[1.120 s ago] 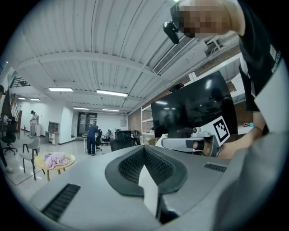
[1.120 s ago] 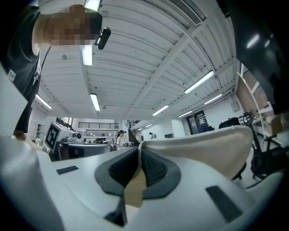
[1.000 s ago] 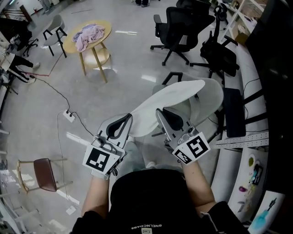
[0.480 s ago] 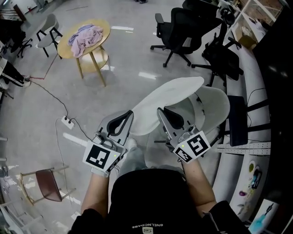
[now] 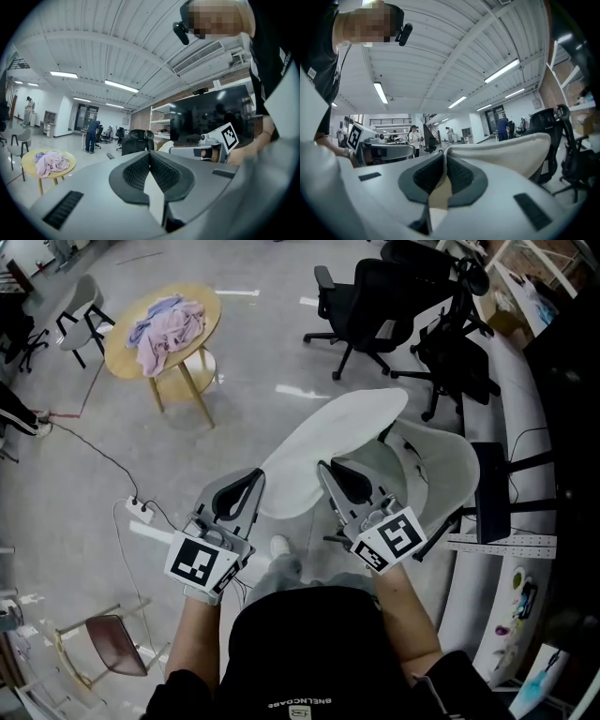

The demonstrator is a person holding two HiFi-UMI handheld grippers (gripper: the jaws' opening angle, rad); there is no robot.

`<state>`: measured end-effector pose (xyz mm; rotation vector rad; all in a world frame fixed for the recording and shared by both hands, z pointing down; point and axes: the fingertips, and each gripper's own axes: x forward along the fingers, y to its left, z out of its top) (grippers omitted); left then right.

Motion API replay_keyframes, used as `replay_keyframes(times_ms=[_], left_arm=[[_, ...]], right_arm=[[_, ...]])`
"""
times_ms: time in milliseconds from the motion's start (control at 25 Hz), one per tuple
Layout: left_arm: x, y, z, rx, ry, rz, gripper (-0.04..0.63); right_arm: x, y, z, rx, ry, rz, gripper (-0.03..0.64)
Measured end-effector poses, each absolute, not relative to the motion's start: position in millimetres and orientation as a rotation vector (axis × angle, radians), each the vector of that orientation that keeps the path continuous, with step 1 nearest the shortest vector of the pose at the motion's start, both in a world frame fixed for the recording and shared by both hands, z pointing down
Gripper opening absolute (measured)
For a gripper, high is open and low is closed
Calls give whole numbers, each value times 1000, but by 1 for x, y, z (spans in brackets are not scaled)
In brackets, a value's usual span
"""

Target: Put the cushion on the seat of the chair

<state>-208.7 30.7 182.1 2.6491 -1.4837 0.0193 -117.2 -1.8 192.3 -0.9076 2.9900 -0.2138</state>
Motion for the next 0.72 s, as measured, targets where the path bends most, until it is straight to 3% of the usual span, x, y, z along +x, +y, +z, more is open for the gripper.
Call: replay_keyframes(times_ms=[280, 720], left_arm=[[-230, 3, 203, 2643, -1398, 35, 11], [-207, -13, 232, 2629, -1236, 76, 11]], right_arm=[[-144, -23, 209, -967, 3005, -270, 29], [-132, -32, 245, -1042, 3051, -370, 29]])
